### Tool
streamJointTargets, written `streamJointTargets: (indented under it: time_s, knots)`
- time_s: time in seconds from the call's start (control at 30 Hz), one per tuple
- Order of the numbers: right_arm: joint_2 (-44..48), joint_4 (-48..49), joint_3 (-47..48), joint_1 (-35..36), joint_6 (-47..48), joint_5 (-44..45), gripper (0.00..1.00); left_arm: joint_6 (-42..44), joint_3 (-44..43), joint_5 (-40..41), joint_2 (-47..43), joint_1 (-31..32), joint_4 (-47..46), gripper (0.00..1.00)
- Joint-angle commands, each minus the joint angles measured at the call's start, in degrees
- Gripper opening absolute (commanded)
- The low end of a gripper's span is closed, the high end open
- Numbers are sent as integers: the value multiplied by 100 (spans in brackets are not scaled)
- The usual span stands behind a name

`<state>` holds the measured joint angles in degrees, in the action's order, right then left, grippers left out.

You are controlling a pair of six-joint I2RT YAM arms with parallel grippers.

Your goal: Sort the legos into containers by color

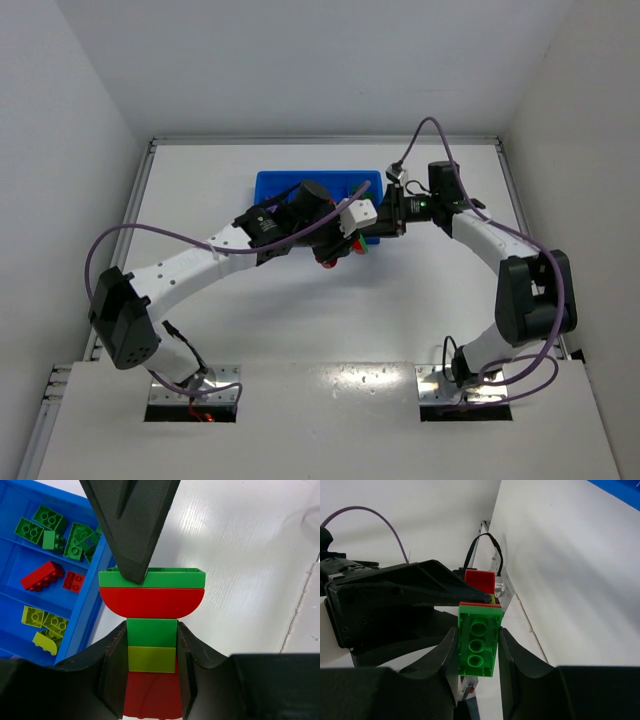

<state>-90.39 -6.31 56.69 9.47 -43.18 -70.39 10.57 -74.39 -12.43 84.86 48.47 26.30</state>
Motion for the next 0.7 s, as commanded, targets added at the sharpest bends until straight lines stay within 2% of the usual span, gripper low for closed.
streamJointTargets:
  time_s: [0.0,0.1,0.37,0.47,0.63,0.67]
  knots:
    - [-5,314,167,-6,-32,-405,0,-54,46,196,-259,58,-337,0]
    - [-119,524,360,-296,-182,-405,0,-116,354,197,-452,58,-337,0]
    - [-945,578,1809,-1272,-182,-248,0,-116,1023,249,-945,-3,-284,0]
    - [-1279,473,2030,-1273,-60,-81,0,-116,1023,364,-945,-83,-284,0]
    - [-1552,472,2215,-1098,2,-10,0,-537,733,416,-892,-583,-284,0]
    - [-1552,472,2215,-1097,2,-10,0,-625,655,147,-814,-680,-284,0]
